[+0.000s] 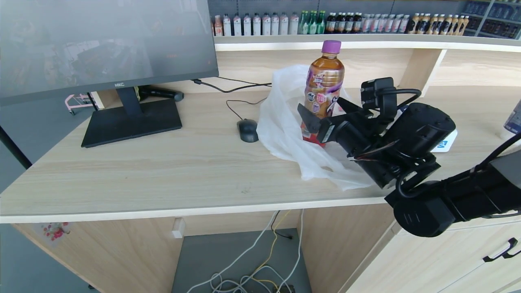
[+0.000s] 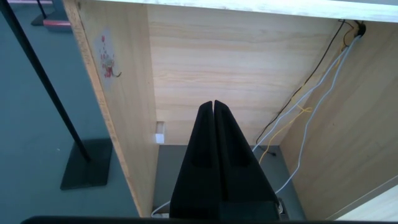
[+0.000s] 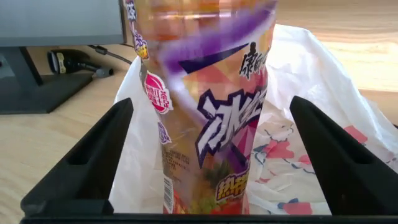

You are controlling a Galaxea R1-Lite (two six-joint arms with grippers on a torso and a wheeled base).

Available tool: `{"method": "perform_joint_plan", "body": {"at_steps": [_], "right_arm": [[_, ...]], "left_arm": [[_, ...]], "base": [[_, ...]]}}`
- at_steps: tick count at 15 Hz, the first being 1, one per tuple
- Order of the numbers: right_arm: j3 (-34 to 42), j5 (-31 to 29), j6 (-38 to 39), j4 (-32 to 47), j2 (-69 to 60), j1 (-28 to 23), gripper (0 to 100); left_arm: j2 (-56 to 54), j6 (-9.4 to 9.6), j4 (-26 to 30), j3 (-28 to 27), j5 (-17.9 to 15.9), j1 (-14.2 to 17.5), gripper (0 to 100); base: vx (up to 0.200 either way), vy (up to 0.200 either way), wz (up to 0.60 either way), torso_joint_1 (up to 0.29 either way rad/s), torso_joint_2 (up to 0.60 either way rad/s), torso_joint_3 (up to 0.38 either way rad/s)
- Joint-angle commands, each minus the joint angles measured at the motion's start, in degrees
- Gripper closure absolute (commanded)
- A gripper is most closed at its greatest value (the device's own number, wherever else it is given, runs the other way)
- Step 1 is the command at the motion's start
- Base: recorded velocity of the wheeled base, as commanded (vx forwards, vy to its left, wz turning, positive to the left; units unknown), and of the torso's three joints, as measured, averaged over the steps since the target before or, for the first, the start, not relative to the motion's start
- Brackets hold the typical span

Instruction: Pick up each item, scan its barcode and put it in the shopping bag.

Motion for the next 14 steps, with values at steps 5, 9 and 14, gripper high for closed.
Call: {"method": "perform_joint_plan", "body": {"at_steps": [5, 9, 14], "right_arm": [[10.2, 0.0, 0.0, -0.4, -14.3, 2.1, 0], [19.7, 0.2, 0.2, -0.9, -24.3, 3.7, 0], [23.2, 0.2, 1.4, -1.0, -28.5, 3.4, 0]], "left_arm": [[0.0, -0.02, 0.0, 0.0, 0.0, 0.0, 100], [0.0, 0.07, 0.0, 0.0, 0.0, -0.1, 100], [0.0, -0.11, 0.0, 0.0, 0.0, 0.0, 100]], "base": [[0.0, 0.0, 0.0, 0.0, 0.0, 0.0], [0.0, 0.0, 0.0, 0.0, 0.0, 0.0], [0.0, 0.0, 0.0, 0.0, 0.0, 0.0]]}}
